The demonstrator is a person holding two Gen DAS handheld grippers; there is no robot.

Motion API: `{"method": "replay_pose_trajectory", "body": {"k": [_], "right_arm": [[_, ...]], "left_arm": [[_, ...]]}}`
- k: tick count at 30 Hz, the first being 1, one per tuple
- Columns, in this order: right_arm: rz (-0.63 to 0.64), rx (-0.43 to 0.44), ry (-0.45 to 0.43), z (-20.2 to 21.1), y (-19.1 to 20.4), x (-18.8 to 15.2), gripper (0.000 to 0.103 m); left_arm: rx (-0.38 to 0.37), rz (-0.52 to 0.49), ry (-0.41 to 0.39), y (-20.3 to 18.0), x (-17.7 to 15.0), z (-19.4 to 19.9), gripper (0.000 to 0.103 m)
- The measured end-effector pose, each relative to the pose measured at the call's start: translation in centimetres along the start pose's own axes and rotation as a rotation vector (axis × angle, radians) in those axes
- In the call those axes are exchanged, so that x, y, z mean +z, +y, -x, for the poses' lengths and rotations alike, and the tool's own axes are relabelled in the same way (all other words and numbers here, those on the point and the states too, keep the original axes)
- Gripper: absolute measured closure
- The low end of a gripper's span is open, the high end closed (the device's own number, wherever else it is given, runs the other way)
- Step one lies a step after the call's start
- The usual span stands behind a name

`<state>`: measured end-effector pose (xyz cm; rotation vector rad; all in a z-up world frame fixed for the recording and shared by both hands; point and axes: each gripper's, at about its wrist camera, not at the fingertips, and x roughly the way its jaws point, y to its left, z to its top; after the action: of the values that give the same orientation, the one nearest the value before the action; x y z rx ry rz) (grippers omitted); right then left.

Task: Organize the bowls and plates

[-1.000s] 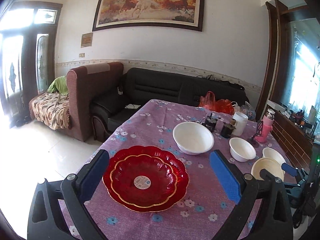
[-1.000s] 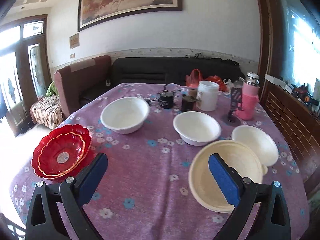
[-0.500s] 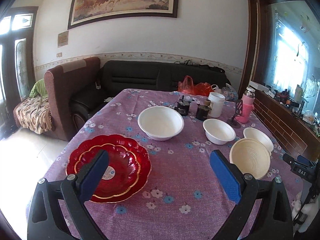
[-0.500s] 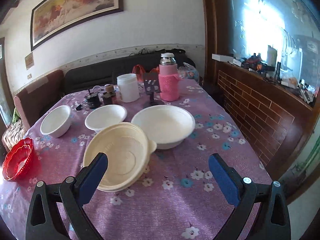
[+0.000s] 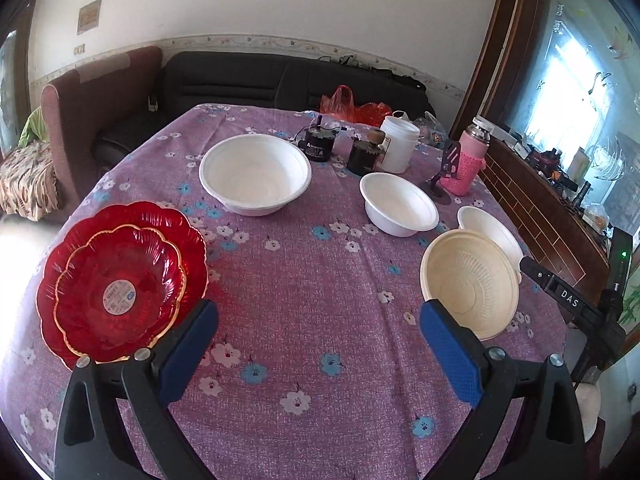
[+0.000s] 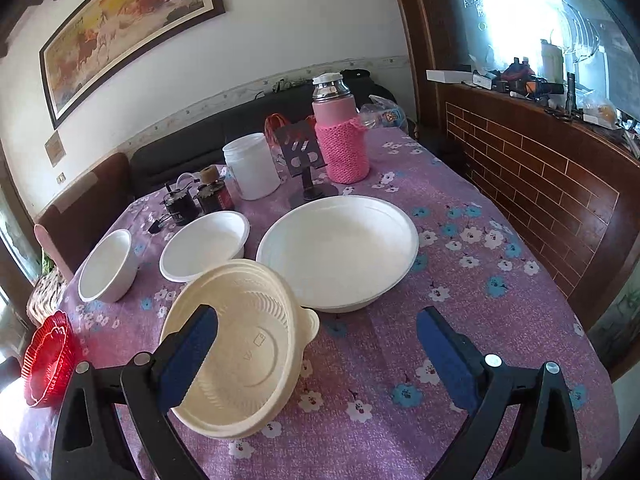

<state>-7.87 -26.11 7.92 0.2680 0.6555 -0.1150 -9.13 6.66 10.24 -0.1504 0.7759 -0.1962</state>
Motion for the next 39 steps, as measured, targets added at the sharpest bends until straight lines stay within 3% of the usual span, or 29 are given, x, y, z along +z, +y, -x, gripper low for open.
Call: {"method": "replay_pose_trajectory", "body": {"k": [3,8,10,13,15,23,39], "right_arm": [[0.017,-0.004,0.029,-1.4,0.3,0.2,0.035],[0.029,-0.008,0.11,-4.1,0.6,-0.3,0.04],[0.009,0.029,0.141,-4.7,0.4,-0.6,0.065],[-0.032,0.096,0.187,-5.4,0.2,-1.1,0.083],[-0.052,0.156,0.228,-6.0,0.4,-1.5,0.087],[-0.044,0.501,0.403,-7.7,4.2,-3.7,0.088],[0.044,0.396,0.258,-5.4,4.7,-3.7,0.081]], "left_arm": [[-0.006,0.004,0.022,-0.1,-0.1,-0.6,0.002],[-0.014,-0.021,0.027,-0.5,-0.4,-0.8,0.002],[-0.014,-0.024,0.026,-0.5,-0.4,-0.8,0.002],[-0.015,-0.015,0.027,-0.3,-0.4,-0.9,0.002],[-0.014,-0.008,0.029,-0.1,-0.4,-1.0,0.002],[-0.016,0.021,0.059,0.9,-0.5,-1.8,0.002],[-0.003,-0.013,0.158,-0.9,-1.5,-6.7,0.003]]}}
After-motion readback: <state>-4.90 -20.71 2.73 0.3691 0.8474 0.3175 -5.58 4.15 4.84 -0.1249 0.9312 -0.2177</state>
